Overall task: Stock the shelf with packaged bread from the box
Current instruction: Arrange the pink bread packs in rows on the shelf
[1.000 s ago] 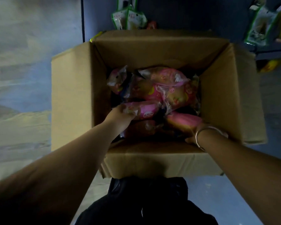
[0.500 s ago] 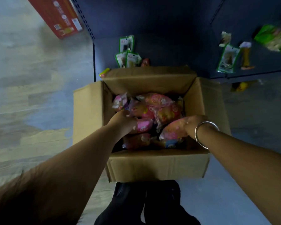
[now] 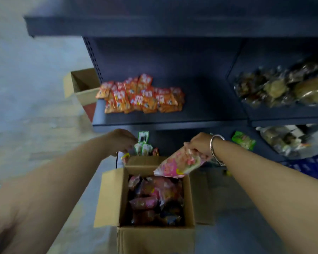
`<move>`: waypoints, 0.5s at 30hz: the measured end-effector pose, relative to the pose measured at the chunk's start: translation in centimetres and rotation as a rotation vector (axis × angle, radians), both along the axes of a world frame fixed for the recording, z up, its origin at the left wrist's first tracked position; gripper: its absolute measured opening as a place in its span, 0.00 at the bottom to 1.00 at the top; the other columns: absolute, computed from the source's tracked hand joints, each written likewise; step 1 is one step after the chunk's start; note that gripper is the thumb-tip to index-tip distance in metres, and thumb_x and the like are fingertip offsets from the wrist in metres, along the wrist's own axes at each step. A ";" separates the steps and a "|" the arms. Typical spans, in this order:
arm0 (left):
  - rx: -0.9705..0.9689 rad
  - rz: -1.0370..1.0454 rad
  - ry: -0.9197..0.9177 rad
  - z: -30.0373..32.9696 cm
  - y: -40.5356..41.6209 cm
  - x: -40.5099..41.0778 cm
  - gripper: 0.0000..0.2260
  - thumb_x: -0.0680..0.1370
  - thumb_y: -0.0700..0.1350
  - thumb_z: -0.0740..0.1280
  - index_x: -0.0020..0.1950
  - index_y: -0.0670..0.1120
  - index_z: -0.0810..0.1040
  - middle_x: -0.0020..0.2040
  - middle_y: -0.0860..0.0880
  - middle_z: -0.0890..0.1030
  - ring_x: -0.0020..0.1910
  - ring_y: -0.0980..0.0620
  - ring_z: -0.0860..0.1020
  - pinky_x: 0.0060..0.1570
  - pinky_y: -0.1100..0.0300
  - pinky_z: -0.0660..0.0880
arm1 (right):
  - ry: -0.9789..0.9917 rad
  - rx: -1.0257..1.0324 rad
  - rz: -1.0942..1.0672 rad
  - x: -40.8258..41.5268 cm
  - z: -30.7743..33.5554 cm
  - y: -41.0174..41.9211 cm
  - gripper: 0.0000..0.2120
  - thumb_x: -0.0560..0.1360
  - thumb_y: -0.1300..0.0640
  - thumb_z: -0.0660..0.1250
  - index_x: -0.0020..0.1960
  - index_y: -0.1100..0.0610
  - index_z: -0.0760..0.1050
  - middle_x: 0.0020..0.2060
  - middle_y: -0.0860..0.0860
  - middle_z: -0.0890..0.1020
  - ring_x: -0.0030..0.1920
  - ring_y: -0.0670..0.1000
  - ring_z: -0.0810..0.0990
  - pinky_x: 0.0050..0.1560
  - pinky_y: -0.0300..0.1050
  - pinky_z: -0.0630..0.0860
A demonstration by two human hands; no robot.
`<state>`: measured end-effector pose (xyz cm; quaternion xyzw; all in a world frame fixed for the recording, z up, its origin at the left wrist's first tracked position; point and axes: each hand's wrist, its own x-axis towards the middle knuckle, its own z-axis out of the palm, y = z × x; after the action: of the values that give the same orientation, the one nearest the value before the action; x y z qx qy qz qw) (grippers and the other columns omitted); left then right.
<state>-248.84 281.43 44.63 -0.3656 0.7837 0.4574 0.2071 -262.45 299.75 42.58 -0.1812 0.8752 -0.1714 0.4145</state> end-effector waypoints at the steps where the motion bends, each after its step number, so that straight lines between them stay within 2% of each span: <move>1: 0.008 0.019 0.031 2.6 -0.5 0.0 0.15 0.81 0.44 0.58 0.67 0.42 0.70 0.61 0.41 0.76 0.60 0.43 0.75 0.49 0.53 0.70 | 0.005 -0.043 -0.011 -0.4 2.5 -0.4 0.11 0.78 0.55 0.61 0.39 0.56 0.71 0.30 0.50 0.69 0.29 0.47 0.67 0.30 0.36 0.65; 3: -0.036 0.054 0.082 8.1 -1.6 0.2 0.15 0.80 0.44 0.60 0.66 0.44 0.70 0.55 0.43 0.77 0.57 0.44 0.77 0.49 0.55 0.70 | -0.002 -0.147 -0.078 -1.1 7.5 -1.1 0.13 0.77 0.53 0.63 0.36 0.58 0.72 0.29 0.53 0.74 0.29 0.49 0.71 0.32 0.39 0.68; 6: -0.117 0.091 0.226 14.9 -2.4 0.7 0.11 0.77 0.37 0.62 0.60 0.43 0.74 0.49 0.43 0.77 0.42 0.48 0.78 0.36 0.62 0.72 | -0.006 -0.376 -0.157 -1.7 15.0 -1.8 0.12 0.74 0.54 0.66 0.34 0.59 0.74 0.26 0.53 0.78 0.26 0.51 0.76 0.37 0.41 0.72; 8: -0.183 0.130 0.338 19.4 -2.7 1.2 0.09 0.76 0.35 0.63 0.55 0.44 0.75 0.49 0.42 0.78 0.35 0.52 0.79 0.32 0.63 0.70 | 0.030 -0.494 -0.178 -1.7 20.3 -2.2 0.13 0.73 0.55 0.68 0.31 0.58 0.73 0.20 0.50 0.77 0.22 0.50 0.75 0.31 0.38 0.74; 10: -0.231 0.146 0.454 23.3 -2.8 1.3 0.10 0.77 0.39 0.64 0.58 0.44 0.76 0.47 0.44 0.81 0.38 0.52 0.79 0.36 0.62 0.69 | 0.135 -0.559 -0.170 -1.6 25.3 -2.8 0.15 0.71 0.54 0.70 0.28 0.56 0.70 0.14 0.47 0.71 0.19 0.50 0.69 0.24 0.36 0.67; 12: -0.241 0.116 0.569 26.6 -2.4 1.1 0.12 0.78 0.44 0.65 0.61 0.46 0.75 0.47 0.47 0.80 0.41 0.54 0.78 0.39 0.62 0.75 | 0.233 -0.599 -0.126 -1.2 29.6 -3.8 0.14 0.68 0.52 0.72 0.28 0.55 0.71 0.17 0.48 0.72 0.22 0.50 0.68 0.25 0.38 0.65; 15: -0.345 0.009 0.688 30.4 -1.7 0.1 0.18 0.76 0.52 0.66 0.65 0.52 0.72 0.57 0.50 0.77 0.49 0.55 0.77 0.48 0.58 0.75 | 0.354 -0.620 0.003 0.5 35.4 -5.8 0.12 0.68 0.54 0.70 0.30 0.56 0.72 0.21 0.50 0.69 0.23 0.49 0.65 0.27 0.37 0.64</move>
<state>-248.73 279.75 75.06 -0.2237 0.8714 0.4154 -0.1344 -262.00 293.94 77.93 -0.3264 0.8396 -0.3943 0.1819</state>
